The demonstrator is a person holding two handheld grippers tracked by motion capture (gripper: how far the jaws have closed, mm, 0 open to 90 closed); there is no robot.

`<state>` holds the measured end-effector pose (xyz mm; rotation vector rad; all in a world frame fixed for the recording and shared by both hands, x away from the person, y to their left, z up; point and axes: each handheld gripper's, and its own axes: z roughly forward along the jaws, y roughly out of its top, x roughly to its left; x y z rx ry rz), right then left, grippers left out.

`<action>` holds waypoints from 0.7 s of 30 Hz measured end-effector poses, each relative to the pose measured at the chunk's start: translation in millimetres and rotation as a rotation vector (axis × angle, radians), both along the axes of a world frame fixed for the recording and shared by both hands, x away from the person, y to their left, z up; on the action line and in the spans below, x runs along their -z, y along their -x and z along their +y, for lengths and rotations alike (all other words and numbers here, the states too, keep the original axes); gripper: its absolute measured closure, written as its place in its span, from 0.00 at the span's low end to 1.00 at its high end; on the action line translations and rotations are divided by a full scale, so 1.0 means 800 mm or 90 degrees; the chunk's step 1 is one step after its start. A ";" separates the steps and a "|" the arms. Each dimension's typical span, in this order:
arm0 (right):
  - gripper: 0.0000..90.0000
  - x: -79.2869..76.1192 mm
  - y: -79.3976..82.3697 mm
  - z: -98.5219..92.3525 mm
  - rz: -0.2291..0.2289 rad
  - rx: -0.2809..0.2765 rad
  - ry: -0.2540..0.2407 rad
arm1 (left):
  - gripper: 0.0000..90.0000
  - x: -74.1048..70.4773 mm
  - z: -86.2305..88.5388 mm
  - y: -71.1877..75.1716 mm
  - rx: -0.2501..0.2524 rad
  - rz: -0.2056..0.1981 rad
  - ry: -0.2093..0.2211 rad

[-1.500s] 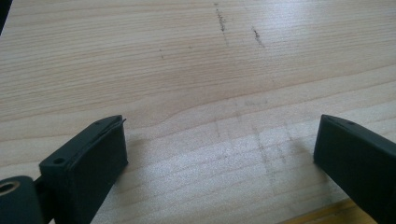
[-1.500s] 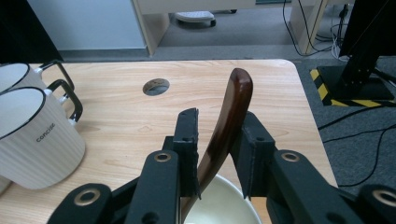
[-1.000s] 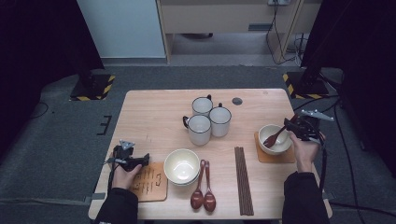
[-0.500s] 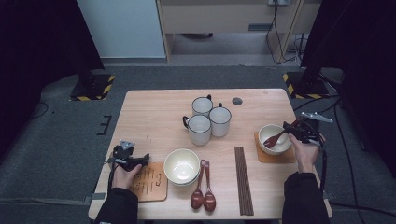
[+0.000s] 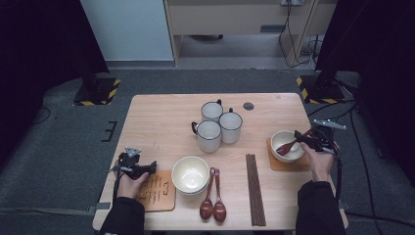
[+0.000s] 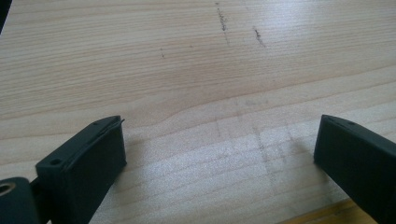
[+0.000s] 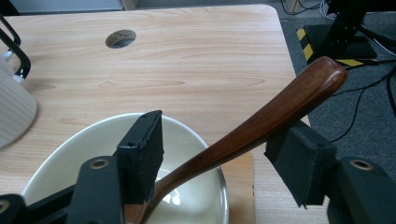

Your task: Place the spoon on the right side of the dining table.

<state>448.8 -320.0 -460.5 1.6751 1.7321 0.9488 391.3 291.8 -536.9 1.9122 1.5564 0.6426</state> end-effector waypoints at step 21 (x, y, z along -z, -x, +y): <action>0.25 0.013 0.003 -0.004 0.034 0.010 -0.013 | 0.01 0.000 0.000 0.000 0.000 0.000 0.000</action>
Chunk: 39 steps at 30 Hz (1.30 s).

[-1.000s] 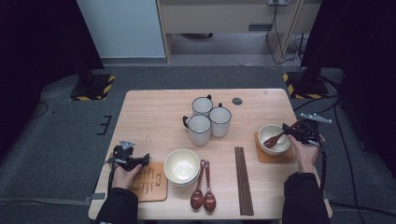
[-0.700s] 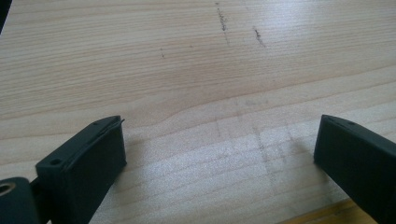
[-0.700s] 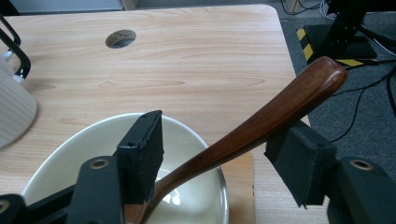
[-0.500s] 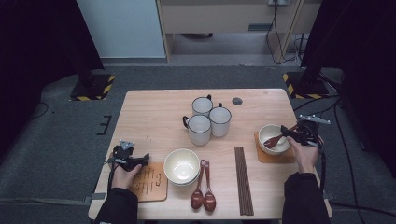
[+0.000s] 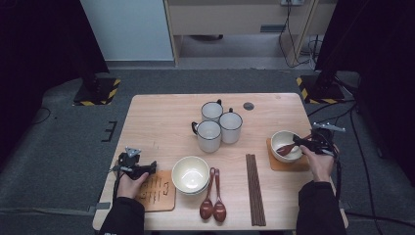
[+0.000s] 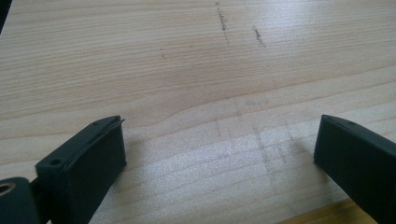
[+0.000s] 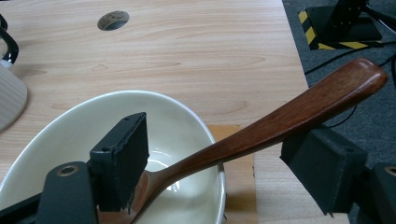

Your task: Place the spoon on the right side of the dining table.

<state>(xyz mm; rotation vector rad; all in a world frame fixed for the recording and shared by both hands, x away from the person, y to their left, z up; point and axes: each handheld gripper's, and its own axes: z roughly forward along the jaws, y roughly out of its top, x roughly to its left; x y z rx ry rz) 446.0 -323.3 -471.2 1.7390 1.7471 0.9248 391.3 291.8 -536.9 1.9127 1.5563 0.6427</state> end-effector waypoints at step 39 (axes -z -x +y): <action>0.18 -0.011 0.035 0.000 0.030 -0.005 -0.037 | 0.01 0.000 0.000 0.000 0.001 0.000 0.000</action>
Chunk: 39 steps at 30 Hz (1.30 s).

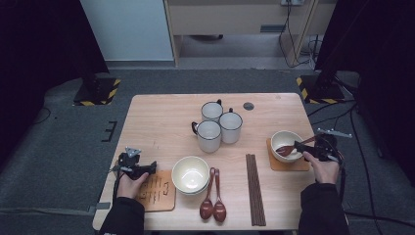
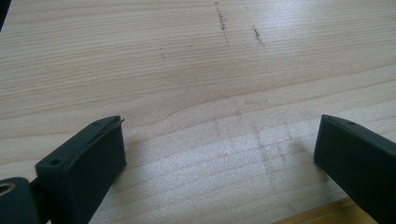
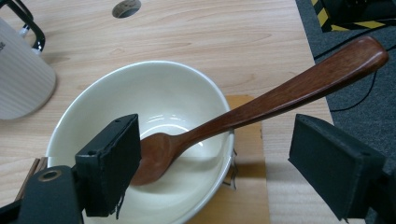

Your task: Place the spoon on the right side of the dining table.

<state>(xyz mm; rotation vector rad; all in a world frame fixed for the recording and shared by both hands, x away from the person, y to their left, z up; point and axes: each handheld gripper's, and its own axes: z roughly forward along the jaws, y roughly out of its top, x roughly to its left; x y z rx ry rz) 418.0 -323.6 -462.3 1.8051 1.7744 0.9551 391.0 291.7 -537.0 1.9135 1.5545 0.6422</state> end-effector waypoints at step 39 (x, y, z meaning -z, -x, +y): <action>0.17 -0.019 -0.021 0.014 -0.047 -0.040 0.013 | 0.01 0.000 0.000 0.000 0.000 0.000 0.000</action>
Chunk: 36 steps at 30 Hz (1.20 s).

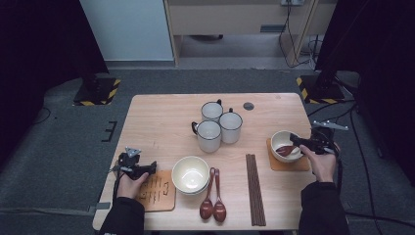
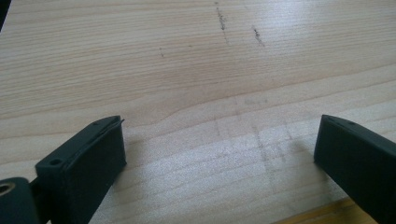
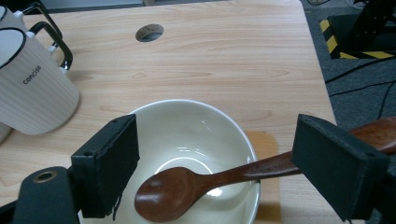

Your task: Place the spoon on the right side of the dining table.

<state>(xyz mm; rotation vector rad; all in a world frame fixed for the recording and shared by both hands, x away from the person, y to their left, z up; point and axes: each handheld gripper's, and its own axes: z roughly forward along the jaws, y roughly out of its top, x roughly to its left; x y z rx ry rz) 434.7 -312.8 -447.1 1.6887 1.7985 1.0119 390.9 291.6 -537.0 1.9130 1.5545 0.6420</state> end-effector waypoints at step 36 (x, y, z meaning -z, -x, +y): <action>0.18 0.010 -0.006 -0.001 0.026 -0.006 0.037 | 0.01 0.000 0.000 0.000 0.000 0.000 0.000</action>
